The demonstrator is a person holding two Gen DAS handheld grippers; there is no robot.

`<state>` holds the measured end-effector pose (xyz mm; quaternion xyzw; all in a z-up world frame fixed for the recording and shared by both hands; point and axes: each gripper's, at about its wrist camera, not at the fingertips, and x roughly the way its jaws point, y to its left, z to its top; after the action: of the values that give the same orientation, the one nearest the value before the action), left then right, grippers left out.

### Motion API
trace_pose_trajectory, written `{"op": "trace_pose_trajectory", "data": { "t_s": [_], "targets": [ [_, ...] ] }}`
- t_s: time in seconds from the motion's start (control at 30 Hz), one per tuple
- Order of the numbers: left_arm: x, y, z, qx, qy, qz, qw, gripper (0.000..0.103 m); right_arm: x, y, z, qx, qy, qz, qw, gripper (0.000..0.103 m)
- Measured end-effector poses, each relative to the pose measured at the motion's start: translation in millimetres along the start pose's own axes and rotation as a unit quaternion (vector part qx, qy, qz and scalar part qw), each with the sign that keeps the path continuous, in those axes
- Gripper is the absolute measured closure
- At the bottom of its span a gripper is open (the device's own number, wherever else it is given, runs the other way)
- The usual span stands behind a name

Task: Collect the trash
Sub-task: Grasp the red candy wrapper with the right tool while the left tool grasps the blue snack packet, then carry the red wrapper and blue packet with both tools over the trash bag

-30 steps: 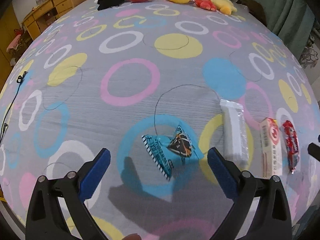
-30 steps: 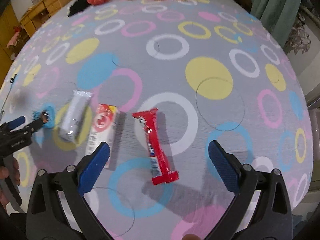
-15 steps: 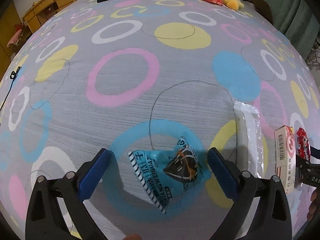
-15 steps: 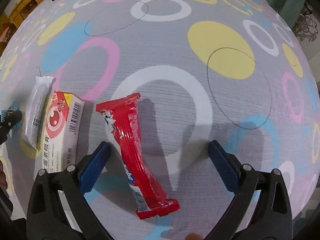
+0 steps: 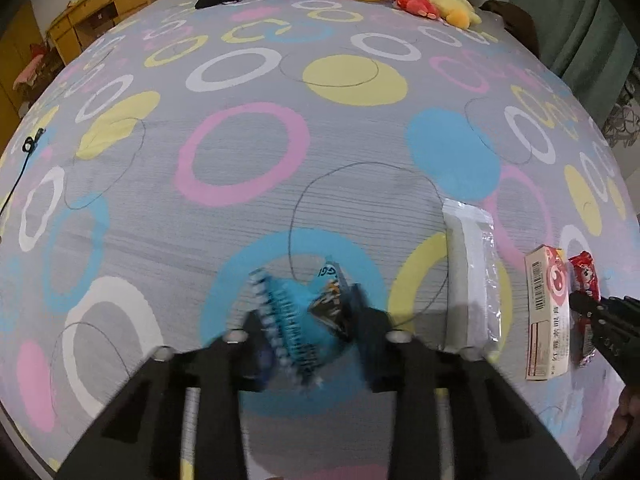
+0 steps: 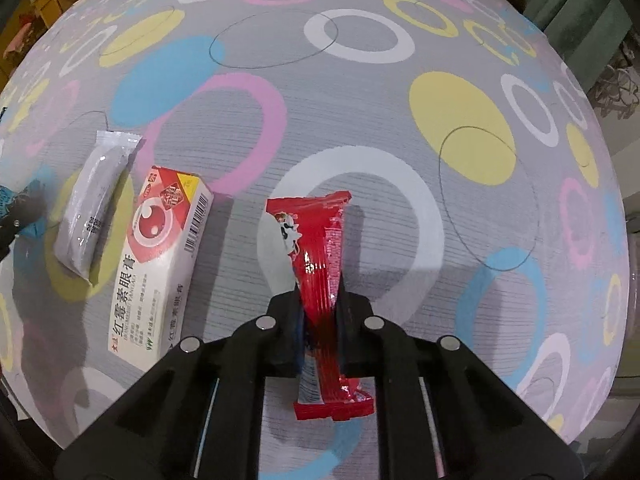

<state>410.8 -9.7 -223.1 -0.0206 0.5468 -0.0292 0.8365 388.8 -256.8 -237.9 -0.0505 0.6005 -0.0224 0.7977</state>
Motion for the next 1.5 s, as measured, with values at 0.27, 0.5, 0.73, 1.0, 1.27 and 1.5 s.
{"op": "trace_pose_trajectory", "data": {
  "t_s": [0.27,0.5,0.73,1.0,1.27,1.5],
  "targets": [
    [-13,2,-1,0.004,-0.004,-0.009,0.9999,0.082,-8,-7,-1,0.01,-0.008,0.002,1.0,0.093],
    [-25,3,-6,0.006,-0.008,-0.012,0.9999,0.082,-24,-21,-11,0.026,-0.019,0.018,0.999,0.093],
    [-52,1,-9,0.013,-0.021,-0.016,0.9996,0.082,-60,-28,-17,0.032,-0.041,0.034,0.998,0.093],
    [-99,-5,-15,0.027,-0.046,-0.018,0.9984,0.082,-102,-33,-27,0.034,-0.07,0.046,0.996,0.093],
    [-145,-7,-30,0.039,-0.07,-0.023,0.9965,0.082,-152,-33,-45,0.033,-0.105,0.06,0.992,0.093],
    [-180,-10,-53,0.051,-0.089,-0.027,0.9944,0.082,-193,-31,-67,0.028,-0.136,0.073,0.988,0.093]
  ]
}}
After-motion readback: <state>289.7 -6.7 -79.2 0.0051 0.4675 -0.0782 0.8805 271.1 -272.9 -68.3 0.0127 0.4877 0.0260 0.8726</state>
